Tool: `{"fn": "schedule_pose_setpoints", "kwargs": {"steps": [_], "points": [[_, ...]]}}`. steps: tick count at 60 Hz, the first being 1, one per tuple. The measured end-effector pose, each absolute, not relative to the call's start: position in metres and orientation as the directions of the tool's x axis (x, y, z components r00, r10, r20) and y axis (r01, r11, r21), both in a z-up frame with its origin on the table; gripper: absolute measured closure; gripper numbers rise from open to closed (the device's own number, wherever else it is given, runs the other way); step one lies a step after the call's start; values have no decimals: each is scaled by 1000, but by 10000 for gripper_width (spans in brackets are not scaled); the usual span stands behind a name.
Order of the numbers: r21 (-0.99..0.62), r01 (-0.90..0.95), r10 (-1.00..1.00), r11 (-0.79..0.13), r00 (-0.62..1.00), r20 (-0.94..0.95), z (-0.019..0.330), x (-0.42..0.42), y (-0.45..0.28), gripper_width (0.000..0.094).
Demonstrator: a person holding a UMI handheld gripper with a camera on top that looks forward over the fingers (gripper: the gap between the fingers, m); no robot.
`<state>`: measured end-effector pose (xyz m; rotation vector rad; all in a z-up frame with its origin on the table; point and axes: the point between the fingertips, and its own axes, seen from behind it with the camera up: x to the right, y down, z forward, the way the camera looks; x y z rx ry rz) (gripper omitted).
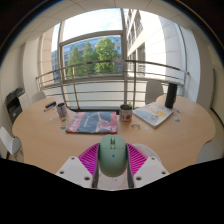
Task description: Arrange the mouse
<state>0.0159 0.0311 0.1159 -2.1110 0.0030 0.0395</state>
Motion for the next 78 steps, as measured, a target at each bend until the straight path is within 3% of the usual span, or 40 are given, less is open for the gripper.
{"fn": "schedule_pose_setpoints", "kwargs": {"steps": [10,19,25,49,63,78], "points": [[-775,7,9,-631,1000,1,21,51,46,509],[-730,9,24,-684,1000,-11,-7,54,40,387],[-741,20,29,-671,1000,1,14,55,31,75],[-810,42,-36,-584,996,77,136,29,-112,86],[-814,49,-59,-579,993,102,167,5,-209,88],[-820,73,-58,-568,990,128,179,-5,-244,88]]}}
